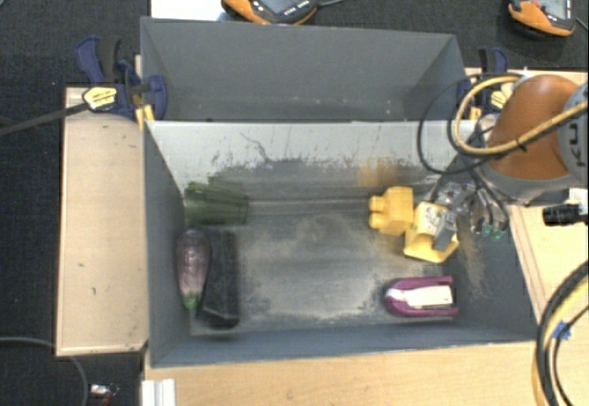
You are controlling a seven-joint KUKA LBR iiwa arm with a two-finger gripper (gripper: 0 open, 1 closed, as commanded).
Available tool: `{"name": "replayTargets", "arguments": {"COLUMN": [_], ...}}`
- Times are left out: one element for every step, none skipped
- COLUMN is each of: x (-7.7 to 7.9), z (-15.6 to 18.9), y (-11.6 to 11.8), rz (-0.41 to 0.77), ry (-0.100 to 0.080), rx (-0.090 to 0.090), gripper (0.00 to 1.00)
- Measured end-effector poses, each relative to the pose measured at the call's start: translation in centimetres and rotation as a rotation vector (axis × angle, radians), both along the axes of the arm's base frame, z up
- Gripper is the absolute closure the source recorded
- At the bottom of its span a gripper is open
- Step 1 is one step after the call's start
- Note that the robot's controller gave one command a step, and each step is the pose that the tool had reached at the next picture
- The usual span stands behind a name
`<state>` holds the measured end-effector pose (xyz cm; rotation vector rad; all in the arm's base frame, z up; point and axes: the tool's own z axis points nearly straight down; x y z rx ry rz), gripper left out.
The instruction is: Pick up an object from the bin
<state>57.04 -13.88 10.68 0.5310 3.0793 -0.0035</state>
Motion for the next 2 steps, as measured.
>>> {"name": "replayTargets", "arguments": {"x": [0.0, 0.1], "z": [1.6, 2.7], "y": [0.0, 0.0], "rz": [0.002, 0.003], "ry": [-0.003, -0.004], "rx": [-0.001, -0.001], "gripper": [1.00, 1.00]}}
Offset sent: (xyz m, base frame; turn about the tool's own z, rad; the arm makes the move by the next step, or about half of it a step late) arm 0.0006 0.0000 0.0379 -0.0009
